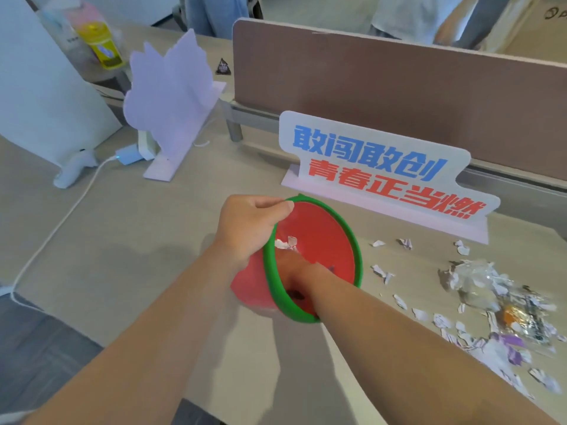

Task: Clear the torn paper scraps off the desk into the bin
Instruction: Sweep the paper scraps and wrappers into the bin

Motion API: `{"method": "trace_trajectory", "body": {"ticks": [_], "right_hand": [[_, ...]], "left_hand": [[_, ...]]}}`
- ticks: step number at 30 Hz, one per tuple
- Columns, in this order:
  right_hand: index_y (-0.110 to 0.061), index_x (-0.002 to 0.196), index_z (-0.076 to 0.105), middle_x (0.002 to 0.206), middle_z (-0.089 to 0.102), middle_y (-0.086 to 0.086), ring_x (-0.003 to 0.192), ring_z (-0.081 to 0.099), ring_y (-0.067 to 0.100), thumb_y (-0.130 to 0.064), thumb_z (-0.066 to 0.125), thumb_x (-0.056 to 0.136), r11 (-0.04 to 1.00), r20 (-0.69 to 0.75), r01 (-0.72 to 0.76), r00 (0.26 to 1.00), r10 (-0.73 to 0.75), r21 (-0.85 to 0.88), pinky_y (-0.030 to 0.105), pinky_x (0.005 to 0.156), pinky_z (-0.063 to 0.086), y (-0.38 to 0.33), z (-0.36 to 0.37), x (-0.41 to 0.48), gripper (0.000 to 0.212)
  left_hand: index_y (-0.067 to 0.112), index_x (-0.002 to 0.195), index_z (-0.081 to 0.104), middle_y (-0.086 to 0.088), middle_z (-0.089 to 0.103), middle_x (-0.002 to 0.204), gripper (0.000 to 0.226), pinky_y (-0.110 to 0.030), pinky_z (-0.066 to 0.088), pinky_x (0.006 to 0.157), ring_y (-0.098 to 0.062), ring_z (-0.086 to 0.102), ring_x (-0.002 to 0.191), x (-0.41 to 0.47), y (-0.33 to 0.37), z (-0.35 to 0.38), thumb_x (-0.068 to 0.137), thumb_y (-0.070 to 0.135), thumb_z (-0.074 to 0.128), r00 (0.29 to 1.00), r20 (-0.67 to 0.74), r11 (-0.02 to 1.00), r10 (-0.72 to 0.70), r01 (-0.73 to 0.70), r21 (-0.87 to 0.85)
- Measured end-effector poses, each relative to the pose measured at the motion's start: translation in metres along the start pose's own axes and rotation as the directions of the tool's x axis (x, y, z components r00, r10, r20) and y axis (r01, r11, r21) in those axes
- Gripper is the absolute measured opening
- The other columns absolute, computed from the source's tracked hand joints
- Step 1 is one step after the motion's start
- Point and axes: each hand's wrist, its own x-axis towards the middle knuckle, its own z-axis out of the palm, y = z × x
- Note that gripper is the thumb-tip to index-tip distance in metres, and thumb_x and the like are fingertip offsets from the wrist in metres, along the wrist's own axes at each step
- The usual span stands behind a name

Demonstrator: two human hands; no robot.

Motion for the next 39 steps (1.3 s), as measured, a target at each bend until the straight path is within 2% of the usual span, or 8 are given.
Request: {"method": "trace_trajectory", "body": {"ticks": [4,10,16,18,23,25,29,39], "right_hand": [[-0.009,0.111,0.050,0.115,0.058,0.021,0.104,0.055,0.037,-0.058,0.012,0.060,0.982,0.019,0.113,0.994,-0.112,-0.154,0.047,0.091,0.045,-0.014,0.004,0.013,0.080],[-0.014,0.114,0.055,0.124,0.057,0.013,0.119,0.049,0.034,-0.027,0.039,0.087,0.927,-0.103,0.059,0.989,-0.104,-0.371,0.050,0.102,0.030,-0.039,-0.018,-0.025,0.034],[-0.023,0.069,0.050,0.098,0.066,0.017,0.098,0.061,0.037,-0.028,0.040,0.087,0.998,-0.331,0.049,0.943,-0.037,0.030,0.052,0.089,0.047,-0.034,-0.029,-0.067,0.020],[-0.022,0.070,0.056,0.081,0.068,0.013,0.075,0.066,0.031,-0.023,0.046,0.090,0.955,-0.477,0.097,0.877,0.051,0.281,0.043,0.065,0.055,-0.027,-0.032,-0.083,0.023],[-0.018,0.102,0.068,0.101,0.068,-0.004,0.093,0.057,0.011,-0.020,0.053,0.088,0.944,-0.799,0.091,0.562,0.215,0.317,0.024,0.082,0.041,0.015,-0.037,-0.123,0.021],[-0.018,0.098,0.068,0.099,0.068,-0.002,0.090,0.057,0.012,-0.019,0.053,0.087,0.918,-0.849,0.060,0.409,0.336,0.392,0.024,0.080,0.040,0.040,-0.032,-0.145,0.019],[-0.015,0.103,0.063,0.105,0.060,0.006,0.098,0.056,0.022,-0.017,0.053,0.086,0.849,-0.824,-0.050,0.220,0.522,0.525,0.032,0.084,0.043,0.106,-0.006,-0.183,0.020],[-0.036,0.144,-0.003,0.155,-0.003,0.019,0.143,-0.009,0.036,-0.080,0.029,0.070,0.728,-0.707,-0.675,0.457,0.540,0.119,0.047,0.115,-0.001,0.232,0.077,-0.207,0.092]], "left_hand": [[0.016,0.076,0.080,-0.013,0.076,0.077,0.013,-0.051,0.057,0.082,-0.023,0.067,0.071,0.003,-0.005,-0.020,0.067,0.025,0.076,1.000,0.011,0.998,-0.012,0.012,-0.058],[0.023,0.065,0.077,-0.002,0.076,0.071,0.006,-0.036,0.056,0.074,-0.014,0.066,0.065,0.001,0.000,-0.022,0.070,0.025,0.077,1.000,0.018,1.000,0.012,-0.012,0.004],[0.024,0.070,0.078,0.003,0.071,0.059,0.002,-0.036,0.060,0.058,-0.012,0.061,0.048,-0.008,0.002,-0.003,0.071,0.025,0.077,0.987,0.157,0.996,0.040,-0.052,0.074],[0.025,0.070,0.078,0.000,0.071,0.060,0.004,-0.036,0.060,0.059,-0.014,0.064,0.052,-0.011,0.004,0.002,0.070,0.029,0.076,0.978,0.198,0.991,0.067,-0.088,0.099],[0.025,0.060,0.073,-0.006,0.067,0.064,0.015,-0.031,0.055,0.048,-0.008,0.060,0.048,-0.026,0.006,0.020,0.075,0.022,0.073,0.947,0.300,0.986,0.114,-0.144,0.081],[0.028,0.056,0.068,-0.003,0.064,0.064,0.015,-0.041,0.055,0.067,-0.011,0.058,0.060,-0.032,0.006,0.029,0.070,0.031,0.070,0.937,0.303,0.967,0.172,-0.220,0.131],[0.033,0.049,0.058,0.000,0.061,0.062,0.031,-0.016,0.047,0.063,0.001,0.053,0.053,-0.045,0.006,0.046,0.078,0.027,0.069,0.905,0.361,0.930,0.225,-0.310,0.199],[0.005,0.073,0.074,-0.022,0.071,0.074,0.027,-0.041,0.052,0.069,-0.021,0.059,0.061,-0.058,0.012,0.108,0.078,0.031,0.067,0.884,0.350,0.877,0.309,-0.407,0.254]]}}
